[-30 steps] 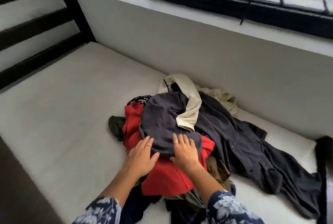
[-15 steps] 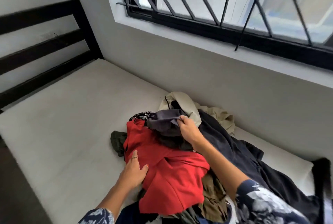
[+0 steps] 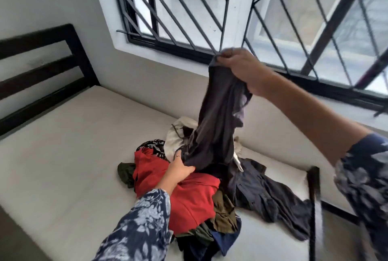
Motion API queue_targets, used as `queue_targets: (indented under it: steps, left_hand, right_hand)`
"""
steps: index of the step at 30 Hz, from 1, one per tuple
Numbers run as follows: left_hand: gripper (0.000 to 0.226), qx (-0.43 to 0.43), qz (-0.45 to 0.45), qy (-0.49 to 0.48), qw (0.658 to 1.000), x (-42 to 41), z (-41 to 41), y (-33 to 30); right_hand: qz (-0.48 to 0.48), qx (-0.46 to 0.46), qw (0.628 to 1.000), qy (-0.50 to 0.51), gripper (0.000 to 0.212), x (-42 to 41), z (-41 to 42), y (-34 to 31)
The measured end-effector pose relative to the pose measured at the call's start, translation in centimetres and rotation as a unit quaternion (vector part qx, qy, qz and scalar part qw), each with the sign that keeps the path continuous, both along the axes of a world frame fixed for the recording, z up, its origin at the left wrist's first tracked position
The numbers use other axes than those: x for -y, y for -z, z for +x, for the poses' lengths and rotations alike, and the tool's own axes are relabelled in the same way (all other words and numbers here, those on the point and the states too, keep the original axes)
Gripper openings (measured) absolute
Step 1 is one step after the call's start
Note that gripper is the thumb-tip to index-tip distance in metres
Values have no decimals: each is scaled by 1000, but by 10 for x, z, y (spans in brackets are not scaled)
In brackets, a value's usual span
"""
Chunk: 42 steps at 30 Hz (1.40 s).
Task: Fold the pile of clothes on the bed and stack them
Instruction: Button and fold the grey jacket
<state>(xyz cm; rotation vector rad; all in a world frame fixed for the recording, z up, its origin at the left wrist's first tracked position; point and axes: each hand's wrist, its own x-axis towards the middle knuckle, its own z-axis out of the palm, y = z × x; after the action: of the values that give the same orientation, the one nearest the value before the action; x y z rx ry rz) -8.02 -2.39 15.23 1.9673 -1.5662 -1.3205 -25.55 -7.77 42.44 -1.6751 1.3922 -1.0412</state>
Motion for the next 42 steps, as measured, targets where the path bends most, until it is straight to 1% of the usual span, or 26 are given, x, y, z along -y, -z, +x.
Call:
queue_targets:
  steps: [3,4,6,8,10,11,12,13,15,16,19,22,24,26,28,31,32,33,35,36,37,38,39,40,41,42]
  left_hand:
    - [77,-23,-28,20,999,7,-10,-12]
    - [80,-19,-38,24,999,8,-12,-17]
    - [103,-40,-58,37,997,10,-19,-31]
    - [123,-43,-84,79,992,11,-27,-48]
    - [134,-35,-121,113,986,17,-36,-62]
    - [135,-45,-132,120,983,20,-40,-69]
    - [128,-49,-141,127,981,23,-45,-75]
    - [108,-40,-152,144,977,24,-53,-84]
    - [54,8,-181,191,965,20,-65,-108]
    - [38,36,-194,205,959,21,-70,-120]
    - [32,58,-227,199,952,28,-78,-157]
    - [36,61,-277,181,942,36,-74,-193]
    - [40,38,-303,169,937,34,-72,-218]
    - [28,5,-329,150,932,30,-73,-240]
    - [18,-35,-360,134,923,26,-75,-264]
    - [15,-82,-413,150,895,5,-80,-313]
    - [19,-80,-443,156,879,-4,-82,-331]
    - [24,-65,-474,163,863,-12,-85,-348]
    - [22,-27,-526,197,827,-31,-93,-379]
    - [19,-3,-542,224,810,-41,-99,-392]
    - [18,32,-555,253,792,-47,-105,-402]
    - [19,76,-567,287,768,-57,-112,-411]
    - [24,123,-572,320,745,-65,-120,-418]
    - [30,164,-571,354,722,-75,-128,-423]
    - [37,198,-565,382,704,-83,-136,-426]
    - [44,225,-556,408,689,-91,-143,-426]
  right_hand:
    - [-23,1,1000,14,15,-22,-4,-54]
    - [-35,13,999,26,14,-29,-4,-70]
    - [-65,51,995,60,18,-44,-8,-103]
    - [-85,70,990,88,21,-58,-15,-133]
    - [-99,77,986,106,22,-74,-25,-158]
    - [-109,77,985,110,23,-84,-30,-169]
    - [-119,76,984,113,24,-93,-34,-178]
    - [-130,73,982,119,24,-103,-40,-186]
    - [-146,73,976,142,21,-119,-51,-195]
    - [-149,74,973,160,18,-125,-58,-199]
    - [-114,73,960,246,7,-148,-94,-200]
    - [-80,-17,943,324,11,-177,-141,-185]
    - [-45,-54,922,382,16,-196,-167,-167]
    - [7,-59,901,429,20,-214,-183,-149]
    - [52,-70,894,440,14,-231,-192,-132]
    - [94,-116,903,403,14,-247,-207,-116]
    - [117,-150,901,391,17,-250,-211,-113]
    - [151,-209,893,368,21,-251,-218,-111]
    - [217,-329,873,288,39,-253,-220,-106]
    - [246,-348,870,246,52,-256,-215,-103]
    - [257,-341,879,211,69,-257,-210,-99]
    - [241,-325,898,173,87,-258,-201,-95]
    - [201,-290,928,120,104,-257,-191,-92]
    - [154,-236,958,62,113,-258,-177,-89]
    - [110,-177,978,14,113,-257,-162,-86]
    - [79,-122,989,-13,101,-255,-147,-83]
